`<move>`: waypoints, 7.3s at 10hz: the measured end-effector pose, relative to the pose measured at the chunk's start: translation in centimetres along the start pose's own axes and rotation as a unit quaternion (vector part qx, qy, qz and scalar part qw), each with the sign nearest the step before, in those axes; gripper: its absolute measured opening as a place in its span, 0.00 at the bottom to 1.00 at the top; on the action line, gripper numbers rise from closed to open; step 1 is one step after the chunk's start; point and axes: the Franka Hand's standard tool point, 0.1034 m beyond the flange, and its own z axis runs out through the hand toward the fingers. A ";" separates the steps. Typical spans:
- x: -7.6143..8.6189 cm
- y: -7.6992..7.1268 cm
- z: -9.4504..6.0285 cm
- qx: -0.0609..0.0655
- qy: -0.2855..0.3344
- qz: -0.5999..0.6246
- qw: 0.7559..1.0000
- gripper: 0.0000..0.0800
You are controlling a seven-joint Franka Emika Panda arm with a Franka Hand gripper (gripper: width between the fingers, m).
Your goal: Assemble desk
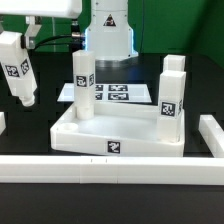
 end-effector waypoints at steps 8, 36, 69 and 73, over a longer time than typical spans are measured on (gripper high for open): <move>1.2 -5.8 -0.7 0.007 0.016 -0.002 1.000 0.36; -0.8 -8.5 1.7 -0.004 0.124 -0.023 0.992 0.36; 0.8 -8.0 3.1 0.003 -0.117 -0.033 0.993 0.81; 0.8 -8.5 3.6 0.001 -0.117 -0.043 0.992 0.78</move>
Offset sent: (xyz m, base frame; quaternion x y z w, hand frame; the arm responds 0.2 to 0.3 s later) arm 0.0288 0.0433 0.0171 -0.0051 0.0105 0.0273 0.9996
